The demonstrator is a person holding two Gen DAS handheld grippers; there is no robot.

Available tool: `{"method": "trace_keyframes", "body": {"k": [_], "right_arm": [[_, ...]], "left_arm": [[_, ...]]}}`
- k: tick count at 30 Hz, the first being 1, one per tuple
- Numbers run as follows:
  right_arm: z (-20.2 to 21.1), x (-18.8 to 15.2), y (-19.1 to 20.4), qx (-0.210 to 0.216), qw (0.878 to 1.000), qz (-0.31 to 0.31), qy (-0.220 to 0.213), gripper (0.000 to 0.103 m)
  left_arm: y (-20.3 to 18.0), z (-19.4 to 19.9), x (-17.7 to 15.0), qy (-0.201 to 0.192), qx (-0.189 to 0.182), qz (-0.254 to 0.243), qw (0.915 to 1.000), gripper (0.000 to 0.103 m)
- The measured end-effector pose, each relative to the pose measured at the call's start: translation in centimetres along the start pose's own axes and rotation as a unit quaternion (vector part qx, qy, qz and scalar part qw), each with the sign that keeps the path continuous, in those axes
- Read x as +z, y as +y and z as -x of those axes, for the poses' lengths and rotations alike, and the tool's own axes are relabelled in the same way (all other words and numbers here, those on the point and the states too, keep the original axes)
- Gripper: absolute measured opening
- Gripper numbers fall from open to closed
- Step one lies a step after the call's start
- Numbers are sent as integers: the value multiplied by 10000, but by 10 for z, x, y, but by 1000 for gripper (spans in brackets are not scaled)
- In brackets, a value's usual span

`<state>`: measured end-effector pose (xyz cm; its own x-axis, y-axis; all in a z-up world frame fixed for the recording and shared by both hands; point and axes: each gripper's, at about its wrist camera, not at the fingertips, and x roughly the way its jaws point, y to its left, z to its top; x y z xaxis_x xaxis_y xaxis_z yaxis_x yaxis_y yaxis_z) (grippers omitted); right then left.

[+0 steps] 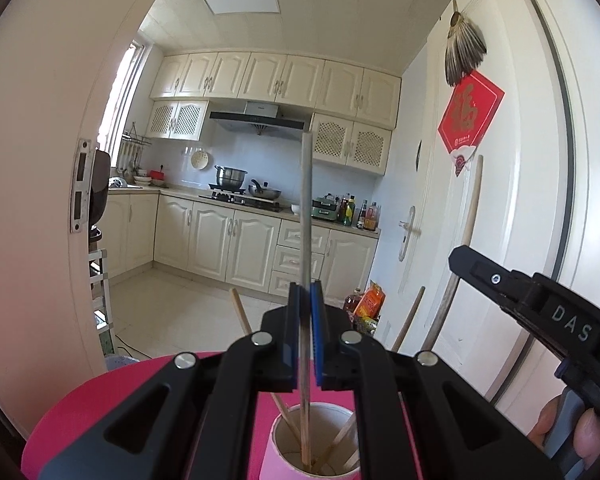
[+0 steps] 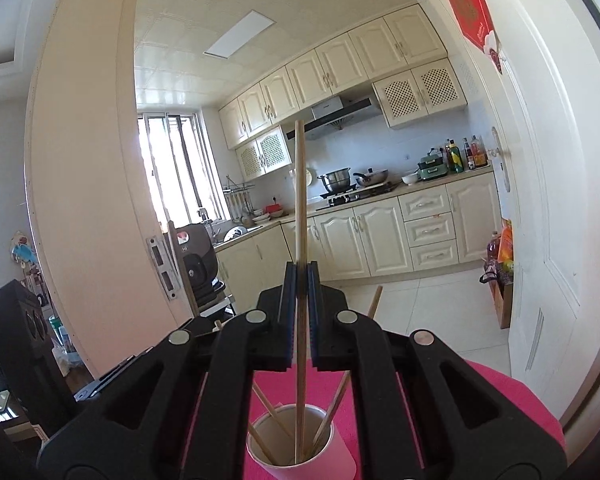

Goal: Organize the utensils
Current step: 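Open both grippers to drop the chopsticks into the pink cup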

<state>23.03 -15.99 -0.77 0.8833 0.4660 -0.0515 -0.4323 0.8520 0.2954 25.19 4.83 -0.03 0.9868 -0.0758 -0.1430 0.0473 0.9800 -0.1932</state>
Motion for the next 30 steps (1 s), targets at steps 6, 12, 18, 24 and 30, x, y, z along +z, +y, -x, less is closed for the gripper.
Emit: {"method": "trace_keyframes", "body": {"k": [6,12,18,24,30], "right_arm": [[-1,-9,7,-38,9999,98,123,6],[0,-10,9,-68,9997,139,190,6],[0,-13,11,-86,9995,176,251,6],[0,-17,13,-90,9991,213,365,6],[4,-19,18,-130,9986,263,438,7]], "left_arm": [[0,0,-2,140,-42,-47,9999,6],[1,5,-1,152,27,-101,9998,26],[4,13,-1,184,34,-115,9998,32],[5,21,1,164,52,-155,9997,40],[6,33,4,104,85,-171,9998,47]]}}
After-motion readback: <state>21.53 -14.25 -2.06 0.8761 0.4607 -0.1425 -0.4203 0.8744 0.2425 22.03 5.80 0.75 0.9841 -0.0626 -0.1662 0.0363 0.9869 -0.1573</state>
